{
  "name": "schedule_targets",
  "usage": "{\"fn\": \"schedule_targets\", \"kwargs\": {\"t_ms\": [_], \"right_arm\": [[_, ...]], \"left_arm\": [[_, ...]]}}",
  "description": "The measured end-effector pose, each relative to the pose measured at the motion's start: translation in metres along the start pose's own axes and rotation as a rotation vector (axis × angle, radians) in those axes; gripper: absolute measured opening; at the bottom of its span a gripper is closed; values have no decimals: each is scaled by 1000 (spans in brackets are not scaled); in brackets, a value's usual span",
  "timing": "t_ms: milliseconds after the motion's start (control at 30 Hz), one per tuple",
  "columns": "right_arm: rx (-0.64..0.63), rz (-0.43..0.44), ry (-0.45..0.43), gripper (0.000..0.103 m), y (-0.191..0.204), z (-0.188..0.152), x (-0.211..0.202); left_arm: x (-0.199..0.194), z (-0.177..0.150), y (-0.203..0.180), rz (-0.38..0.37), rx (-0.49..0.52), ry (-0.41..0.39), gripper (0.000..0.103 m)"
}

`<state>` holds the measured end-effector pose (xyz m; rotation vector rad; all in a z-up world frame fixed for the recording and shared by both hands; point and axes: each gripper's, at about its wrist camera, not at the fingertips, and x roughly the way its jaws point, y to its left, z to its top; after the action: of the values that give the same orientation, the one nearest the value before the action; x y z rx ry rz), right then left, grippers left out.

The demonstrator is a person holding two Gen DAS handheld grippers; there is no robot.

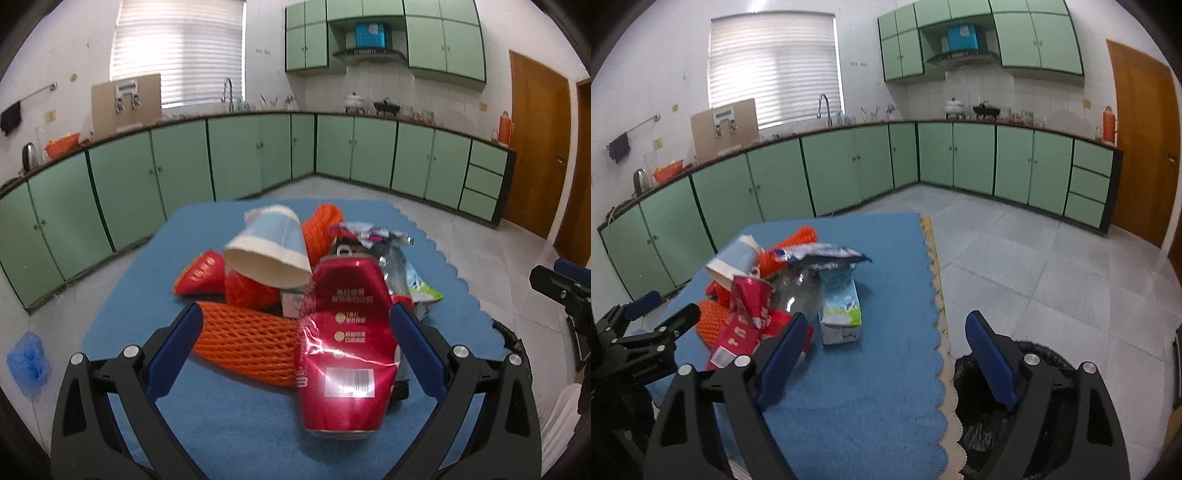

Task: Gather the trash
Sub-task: 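Grasp the red paper cone cup with the left gripper while the right gripper grasps the red-labelled plastic bottle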

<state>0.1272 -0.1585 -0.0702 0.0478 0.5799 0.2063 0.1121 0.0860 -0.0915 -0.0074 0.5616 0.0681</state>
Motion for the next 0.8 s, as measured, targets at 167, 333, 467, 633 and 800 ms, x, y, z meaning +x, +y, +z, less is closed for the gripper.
{"fn": "schedule_targets", "kwargs": {"t_ms": [167, 333, 467, 633, 800], "right_arm": [[-9, 7, 30, 84, 0, -3, 16], [-21, 18, 50, 84, 3, -4, 26], [-27, 17, 62, 84, 1, -5, 29], [-23, 20, 68, 84, 1, -6, 33], [-22, 21, 68, 84, 1, -7, 31]], "left_arm": [[26, -8, 0, -18, -11, 63, 98], [47, -16, -2, -45, -11, 123, 98], [58, -21, -4, -64, -18, 153, 98], [65, -24, -5, -91, -41, 180, 98], [63, -27, -12, -135, -53, 186, 80]]}}
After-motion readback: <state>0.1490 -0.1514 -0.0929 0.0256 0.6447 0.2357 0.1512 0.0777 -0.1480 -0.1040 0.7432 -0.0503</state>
